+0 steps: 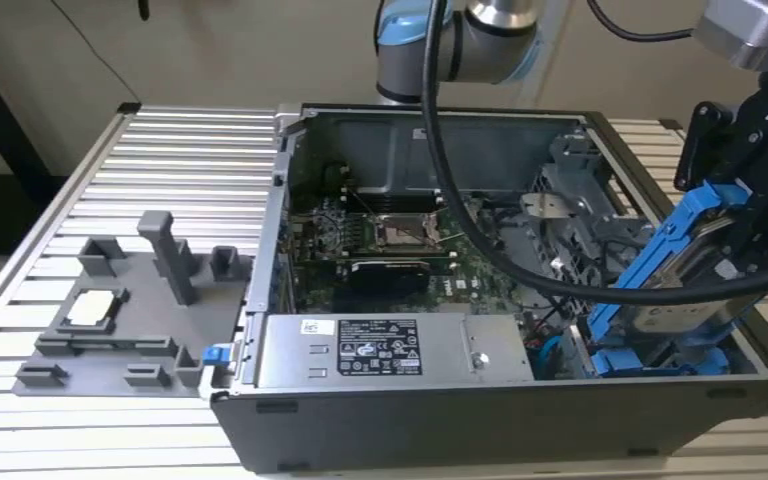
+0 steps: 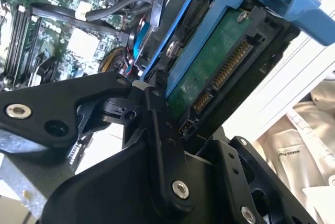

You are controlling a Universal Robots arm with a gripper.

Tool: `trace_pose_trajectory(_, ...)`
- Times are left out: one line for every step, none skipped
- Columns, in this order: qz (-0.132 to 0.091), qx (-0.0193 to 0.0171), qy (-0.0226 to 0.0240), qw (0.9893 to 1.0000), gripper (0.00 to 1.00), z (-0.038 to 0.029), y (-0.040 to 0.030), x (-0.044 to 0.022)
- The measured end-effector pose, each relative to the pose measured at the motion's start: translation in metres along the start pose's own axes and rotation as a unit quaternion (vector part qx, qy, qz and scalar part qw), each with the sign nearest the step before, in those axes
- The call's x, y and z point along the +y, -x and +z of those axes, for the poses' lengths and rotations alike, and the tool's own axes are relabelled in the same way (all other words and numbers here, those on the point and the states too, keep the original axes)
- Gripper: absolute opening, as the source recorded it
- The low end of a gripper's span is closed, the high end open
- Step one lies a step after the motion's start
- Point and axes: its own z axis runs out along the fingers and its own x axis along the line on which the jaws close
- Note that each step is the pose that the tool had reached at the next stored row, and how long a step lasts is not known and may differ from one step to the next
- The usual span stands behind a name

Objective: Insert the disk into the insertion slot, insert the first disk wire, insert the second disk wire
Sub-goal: 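Insert the disk into the insertion slot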

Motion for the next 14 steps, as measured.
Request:
trace_pose_trajectory(0.0,0.0001,0.0,1.0,0.33,0.0012,0.0,0.0)
trace_pose_trajectory(-0.001,0.0001,0.0,1.0,0.33,0.0024,0.0,-0.0001)
trace_pose_trajectory(-0.001,0.0001,0.0,1.0,0.33,0.0037,0.0,-0.0001)
trace_pose_trajectory(-0.002,0.0001,0.0,1.0,0.33,0.0049,0.0,-0.0002)
trace_pose_trajectory(-0.002,0.0001,0.0,1.0,0.33,0.0058,0.0001,-0.0002)
trace_pose_trajectory(-0.002,0.0002,0.0,1.0,0.33,0.0064,0.0003,-0.0003)
trace_pose_trajectory(-0.002,0.0002,0.0,1.0,0.33,0.007,0.0008,-0.0003)
trace_pose_trajectory(-0.003,0.0001,0.0,1.0,0.33,0.0076,0.0013,-0.0004)
trace_pose_trajectory(-0.003,0.0,0.0,1.0,0.33,0.0082,0.0016,-0.0004)
trace_pose_trajectory(-0.003,0.0,0.0,1.0,0.33,0.0088,0.002,-0.0005)
trace_pose_trajectory(-0.003,0.0001,0.0,1.0,0.33,0.0092,0.0023,-0.0007)
trace_pose_trajectory(-0.004,0.0001,0.0,1.0,0.33,0.0098,0.0025,-0.0009)
trace_pose_trajectory(-0.004,0.0001,0.0,1.0,0.33,0.0103,0.0027,-0.0011)
trace_pose_trajectory(-0.004,0.0002,0.0,1.0,0.33,0.0109,0.0029,-0.0012)
